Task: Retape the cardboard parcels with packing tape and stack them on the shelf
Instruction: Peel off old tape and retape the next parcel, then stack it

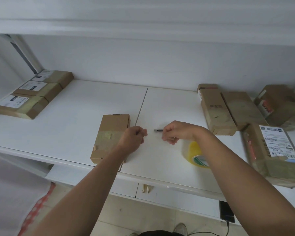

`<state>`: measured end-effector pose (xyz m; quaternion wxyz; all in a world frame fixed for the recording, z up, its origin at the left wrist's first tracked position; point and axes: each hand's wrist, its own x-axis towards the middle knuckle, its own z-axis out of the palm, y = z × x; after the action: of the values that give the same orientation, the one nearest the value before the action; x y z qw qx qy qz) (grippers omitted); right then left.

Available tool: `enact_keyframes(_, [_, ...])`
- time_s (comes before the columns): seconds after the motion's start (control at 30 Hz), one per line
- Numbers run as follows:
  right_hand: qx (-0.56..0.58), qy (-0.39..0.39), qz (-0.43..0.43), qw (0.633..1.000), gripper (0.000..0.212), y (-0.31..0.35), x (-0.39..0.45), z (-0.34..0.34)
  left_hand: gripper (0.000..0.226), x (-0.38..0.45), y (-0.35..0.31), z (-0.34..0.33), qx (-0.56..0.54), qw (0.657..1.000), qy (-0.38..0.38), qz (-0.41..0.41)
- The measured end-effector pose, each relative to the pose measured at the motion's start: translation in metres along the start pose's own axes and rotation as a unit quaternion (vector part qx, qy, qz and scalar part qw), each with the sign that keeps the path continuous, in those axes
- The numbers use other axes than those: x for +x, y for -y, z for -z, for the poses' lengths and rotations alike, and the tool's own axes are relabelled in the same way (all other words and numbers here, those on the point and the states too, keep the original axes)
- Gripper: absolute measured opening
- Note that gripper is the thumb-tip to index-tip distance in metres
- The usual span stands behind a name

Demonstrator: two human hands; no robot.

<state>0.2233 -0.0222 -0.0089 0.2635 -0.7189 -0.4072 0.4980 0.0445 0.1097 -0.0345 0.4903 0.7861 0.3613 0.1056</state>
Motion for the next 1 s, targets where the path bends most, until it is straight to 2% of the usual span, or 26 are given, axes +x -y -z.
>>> enact_keyframes(0.1, [-0.018, -0.018, 0.015, 1.000, 0.008, -0.002, -0.002, 0.001, 0.026, 0.000, 0.001, -0.001, 0.006, 1.000, -0.006, 0.008])
enact_keyframes(0.27, [0.005, -0.035, 0.018, 0.999, 0.021, -0.009, 0.001, 0.007, 0.023, -0.005, -0.010, -0.009, 0.037, 0.998, -0.050, -0.003])
enact_keyframes(0.4, [-0.008, -0.051, -0.002, 0.999, 0.015, -0.021, 0.000, 0.015, 0.020, -0.002, -0.006, 0.005, -0.003, 0.989, -0.144, 0.017])
enact_keyframes(0.47, [-0.006, -0.061, -0.011, 0.998, 0.019, -0.029, -0.003, 0.021, 0.025, 0.001, 0.002, 0.024, -0.013, 0.985, -0.171, 0.024])
enact_keyframes(0.63, [-0.050, -0.017, -0.010, 0.999, 0.007, -0.021, 0.003, 0.013, 0.030, -0.002, 0.000, 0.040, -0.064, 0.989, -0.128, 0.016])
enact_keyframes(0.83, [-0.206, 0.045, -0.045, 0.977, 0.012, -0.003, 0.036, -0.016, 0.023, -0.005, -0.001, 0.028, -0.108, 0.989, -0.101, 0.024])
enact_keyframes(1.0, [-0.283, 0.050, -0.069, 0.955, 0.021, -0.009, 0.045, -0.026, 0.016, -0.007, 0.003, 0.032, -0.125, 0.987, -0.102, 0.025])
